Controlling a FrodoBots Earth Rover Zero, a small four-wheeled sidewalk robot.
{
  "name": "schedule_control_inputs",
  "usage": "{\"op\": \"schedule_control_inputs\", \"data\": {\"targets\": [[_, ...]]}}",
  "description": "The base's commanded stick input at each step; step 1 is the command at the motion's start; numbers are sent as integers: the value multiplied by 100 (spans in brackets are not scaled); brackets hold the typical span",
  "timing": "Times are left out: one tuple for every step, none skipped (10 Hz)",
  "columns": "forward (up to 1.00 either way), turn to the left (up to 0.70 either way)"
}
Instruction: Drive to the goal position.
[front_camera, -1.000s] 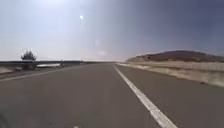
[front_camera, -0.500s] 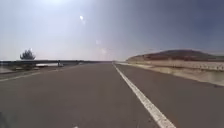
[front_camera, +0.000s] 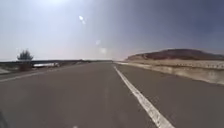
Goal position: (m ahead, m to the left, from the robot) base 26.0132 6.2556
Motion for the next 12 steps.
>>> {"op": "schedule_control_inputs", "data": {"targets": [[100, 23], [100, 27], [100, 27], [100, 0], [100, 0], [100, 0], [100, 0], [100, 0], [100, 0], [100, 0], [100, 0], [100, 0]]}}
